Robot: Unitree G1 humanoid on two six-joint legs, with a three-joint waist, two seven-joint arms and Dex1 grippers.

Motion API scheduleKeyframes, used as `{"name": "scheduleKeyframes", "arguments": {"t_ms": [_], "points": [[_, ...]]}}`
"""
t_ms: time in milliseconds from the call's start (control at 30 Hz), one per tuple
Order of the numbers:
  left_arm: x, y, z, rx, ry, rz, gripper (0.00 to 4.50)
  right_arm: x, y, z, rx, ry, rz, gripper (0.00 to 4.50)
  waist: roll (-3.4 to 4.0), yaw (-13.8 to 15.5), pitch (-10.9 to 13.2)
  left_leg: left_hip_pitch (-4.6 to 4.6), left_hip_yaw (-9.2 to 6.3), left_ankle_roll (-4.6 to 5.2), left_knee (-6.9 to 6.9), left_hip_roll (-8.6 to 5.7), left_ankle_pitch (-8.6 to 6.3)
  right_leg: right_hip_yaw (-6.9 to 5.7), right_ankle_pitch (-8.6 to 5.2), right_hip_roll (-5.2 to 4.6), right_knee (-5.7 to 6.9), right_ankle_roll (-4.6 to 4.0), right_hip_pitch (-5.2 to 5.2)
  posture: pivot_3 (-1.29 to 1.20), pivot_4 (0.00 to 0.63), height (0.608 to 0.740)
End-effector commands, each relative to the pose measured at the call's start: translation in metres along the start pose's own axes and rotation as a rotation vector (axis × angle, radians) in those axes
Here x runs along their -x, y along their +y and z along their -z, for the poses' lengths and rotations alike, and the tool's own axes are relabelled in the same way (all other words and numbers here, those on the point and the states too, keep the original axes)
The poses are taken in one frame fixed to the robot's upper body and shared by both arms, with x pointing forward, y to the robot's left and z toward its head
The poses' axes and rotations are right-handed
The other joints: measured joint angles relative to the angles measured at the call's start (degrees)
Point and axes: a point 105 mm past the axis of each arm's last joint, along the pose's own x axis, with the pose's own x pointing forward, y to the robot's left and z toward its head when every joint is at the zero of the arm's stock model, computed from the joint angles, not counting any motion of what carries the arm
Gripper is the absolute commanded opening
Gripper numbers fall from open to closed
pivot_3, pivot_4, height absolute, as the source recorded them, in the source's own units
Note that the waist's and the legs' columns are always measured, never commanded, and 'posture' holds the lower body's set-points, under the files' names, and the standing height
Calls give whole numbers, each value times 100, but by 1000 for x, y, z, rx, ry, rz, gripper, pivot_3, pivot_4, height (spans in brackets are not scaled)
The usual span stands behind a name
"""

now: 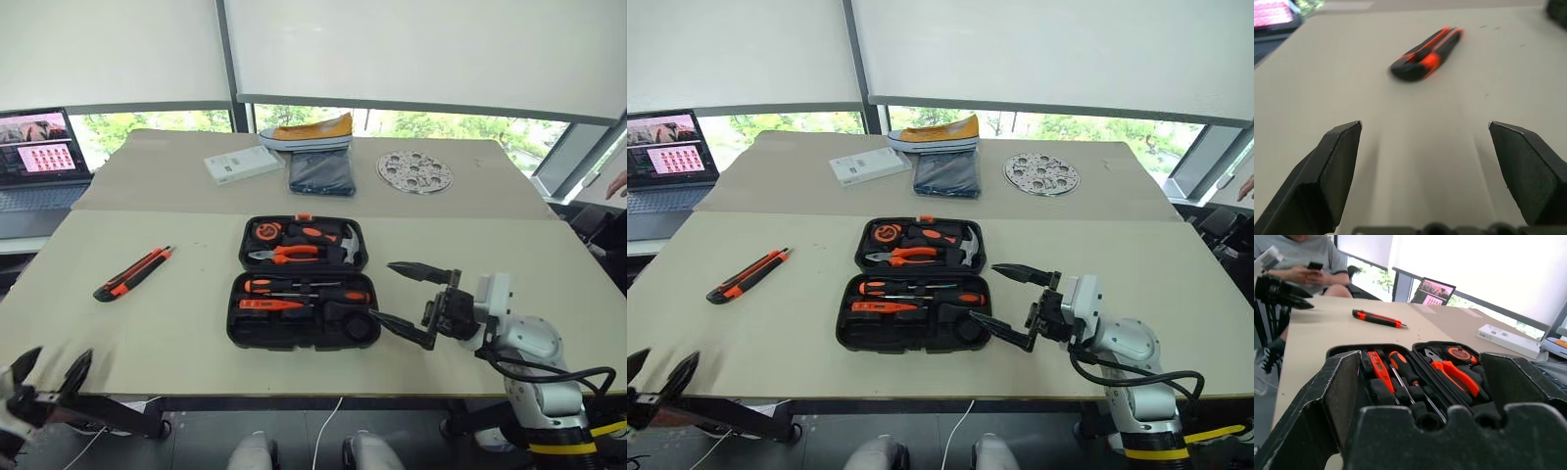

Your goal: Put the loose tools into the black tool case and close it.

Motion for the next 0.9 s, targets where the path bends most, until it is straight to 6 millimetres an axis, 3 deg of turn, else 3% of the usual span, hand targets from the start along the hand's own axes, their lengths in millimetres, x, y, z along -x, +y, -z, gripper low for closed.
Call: {"name": "scheduleKeyframes", "arguments": {"t_ms": [33,233,367,600,733,900], "points": [[-4,5,-21,23,-69,-35,4442,-3,10,-13,36,-43,-61,4500,1,34,0,2,0,-2,0,0,-1,-1,-2,-2,-1,4,-4,0,150,740],[-61,1,-45,48,3,70,4442,-14,13,-15,48,-53,-71,4500,-12,98,2,5,2,-11,0,7,-3,-20,-15,5,3,27,-5,0,150,740],[-101,-3,-45,41,153,136,4442,-19,12,-17,57,-51,-77,4500,-8,64,4,6,12,-13,0,-1,0,-14,-9,6,4,22,5,0,150,740],[-161,-26,-60,-41,230,264,4442,-19,7,-18,68,-42,-61,4500,-32,16,10,-8,20,30,-30,-9,25,-16,21,14,0,12,-5,0,150,740],[-184,-33,-63,-66,281,269,4442,-16,8,-19,73,-36,-46,4500,-39,32,13,-13,18,27,-38,-12,24,-20,19,19,2,12,-7,0,150,740],[-189,-33,-49,-86,410,281,4442,-13,10,-19,70,-31,-38,4500,-42,-40,15,-15,21,28,-40,-16,19,-15,13,16,0,22,-7,0,150,740]]}}
